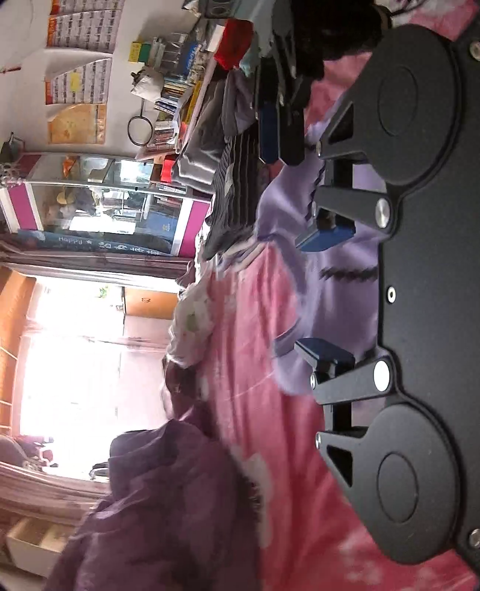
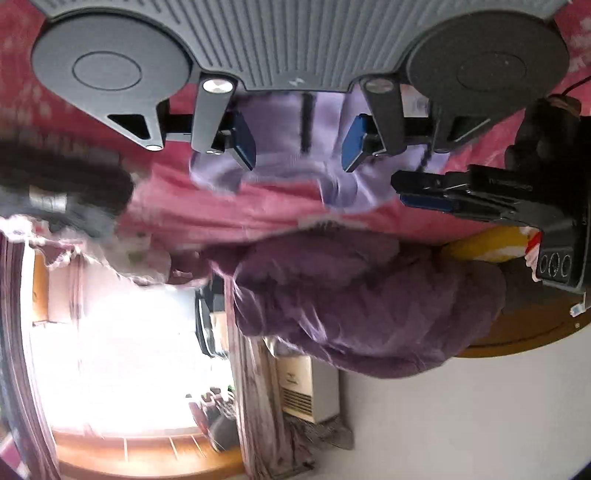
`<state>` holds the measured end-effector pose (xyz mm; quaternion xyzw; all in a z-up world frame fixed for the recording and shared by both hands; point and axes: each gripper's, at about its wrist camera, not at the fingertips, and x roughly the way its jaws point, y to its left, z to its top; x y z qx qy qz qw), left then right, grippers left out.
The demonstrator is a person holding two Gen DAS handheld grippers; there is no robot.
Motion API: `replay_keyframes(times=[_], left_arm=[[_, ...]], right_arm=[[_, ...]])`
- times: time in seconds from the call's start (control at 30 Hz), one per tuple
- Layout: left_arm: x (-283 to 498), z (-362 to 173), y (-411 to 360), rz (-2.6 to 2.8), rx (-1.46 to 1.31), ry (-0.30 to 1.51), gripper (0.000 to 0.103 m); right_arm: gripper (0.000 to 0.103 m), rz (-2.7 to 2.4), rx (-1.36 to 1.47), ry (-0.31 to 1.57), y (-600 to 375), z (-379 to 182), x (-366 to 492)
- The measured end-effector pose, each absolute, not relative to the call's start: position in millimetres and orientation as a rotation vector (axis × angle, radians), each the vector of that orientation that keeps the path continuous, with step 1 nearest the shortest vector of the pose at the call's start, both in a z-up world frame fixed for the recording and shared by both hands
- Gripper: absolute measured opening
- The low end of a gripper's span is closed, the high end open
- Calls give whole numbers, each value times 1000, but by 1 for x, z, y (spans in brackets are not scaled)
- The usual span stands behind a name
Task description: Fold clothes
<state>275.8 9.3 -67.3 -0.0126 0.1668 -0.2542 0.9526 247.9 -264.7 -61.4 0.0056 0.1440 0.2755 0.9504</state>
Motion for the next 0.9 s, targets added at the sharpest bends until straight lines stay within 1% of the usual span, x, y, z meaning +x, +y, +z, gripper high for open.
replay_keyframes(times=[0.03, 0.07, 0.17, 0.23, 0.27, 0.33, 0.4, 0.47, 0.6, 0.7, 0.73, 0.77, 0.8, 0.9], left_arm=[[282, -68, 9, -514, -28, 343, 51], [291, -73, 9, -518, -41, 362, 51], [315, -95, 3, -542, -50, 488, 51], [327, -105, -3, -547, -28, 547, 51], [331, -105, -3, -553, -40, 557, 51], [332, -105, -4, -552, -41, 556, 52], [321, -99, -5, -546, -26, 510, 52], [302, -84, -2, -544, -20, 442, 52], [254, -60, -1, -544, 10, 344, 52], [229, -59, -15, -566, 62, 341, 52], [223, -61, -22, -570, 85, 343, 52], [218, -63, -30, -574, 111, 346, 52], [216, -68, -37, -582, 132, 354, 52], [218, -88, -56, -586, 187, 382, 52]], right_arm=[[58, 568, 16, 295, -265, -59, 255], [59, 564, 10, 304, -265, -61, 263], [59, 554, 25, 392, -269, -80, 291], [60, 573, 138, 457, -279, -96, 306], [60, 584, 193, 473, -285, -103, 311], [60, 591, 202, 484, -286, -105, 315], [59, 591, 212, 487, -286, -107, 315], [51, 567, 212, 450, -288, -99, 304], [52, 554, 118, 354, -288, -75, 257], [47, 553, -13, 303, -276, -65, 217], [40, 557, -34, 289, -273, -64, 207], [38, 561, -39, 280, -271, -64, 198], [37, 562, -45, 276, -269, -66, 191], [35, 549, -71, 346, -263, -81, 198]])
